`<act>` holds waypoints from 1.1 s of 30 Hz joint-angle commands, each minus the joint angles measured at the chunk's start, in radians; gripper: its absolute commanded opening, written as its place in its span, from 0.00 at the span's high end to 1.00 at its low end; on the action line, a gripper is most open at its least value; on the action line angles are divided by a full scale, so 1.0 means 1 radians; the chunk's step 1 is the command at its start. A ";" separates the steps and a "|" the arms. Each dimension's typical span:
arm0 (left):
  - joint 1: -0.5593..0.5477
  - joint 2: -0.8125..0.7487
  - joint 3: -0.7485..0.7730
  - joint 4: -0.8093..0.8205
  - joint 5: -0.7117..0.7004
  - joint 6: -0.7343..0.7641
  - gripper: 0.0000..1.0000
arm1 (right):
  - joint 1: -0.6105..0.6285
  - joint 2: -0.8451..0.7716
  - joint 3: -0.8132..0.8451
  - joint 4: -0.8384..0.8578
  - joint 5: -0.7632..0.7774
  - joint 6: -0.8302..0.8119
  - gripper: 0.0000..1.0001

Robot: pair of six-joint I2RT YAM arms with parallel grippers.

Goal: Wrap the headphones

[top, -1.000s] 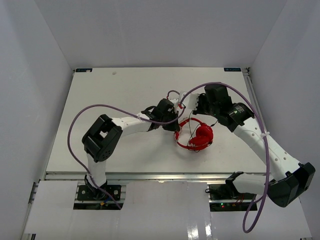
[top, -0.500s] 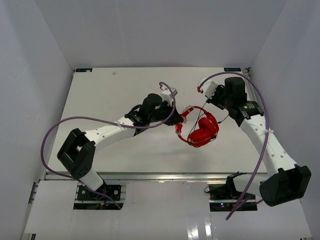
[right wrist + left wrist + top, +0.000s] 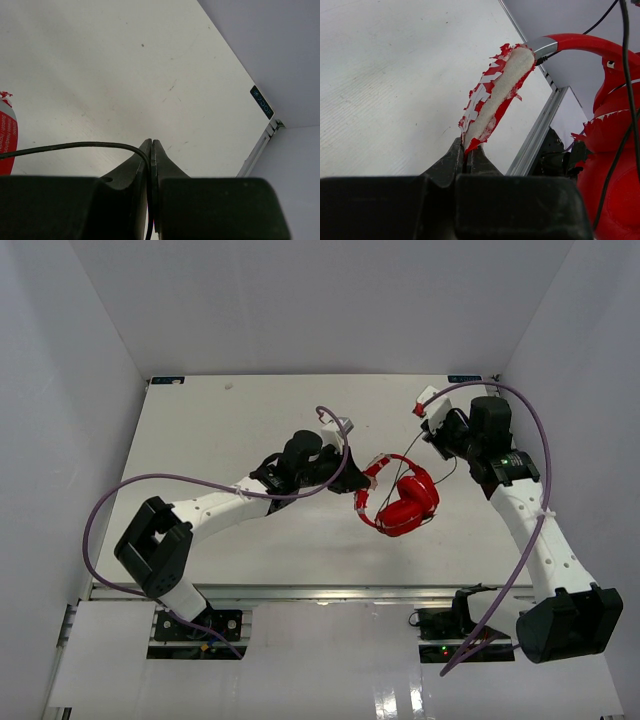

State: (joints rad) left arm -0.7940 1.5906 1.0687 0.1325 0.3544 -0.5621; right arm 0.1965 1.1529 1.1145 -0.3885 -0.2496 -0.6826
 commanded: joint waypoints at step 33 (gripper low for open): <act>-0.039 0.264 0.335 -0.021 0.261 -0.041 1.00 | 0.145 -0.025 -0.003 0.094 -0.193 -0.121 0.92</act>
State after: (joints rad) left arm -0.8260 1.8615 1.3468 0.0906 0.5701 -0.5878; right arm 0.3222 1.1343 1.1095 -0.2966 -0.4398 -0.7568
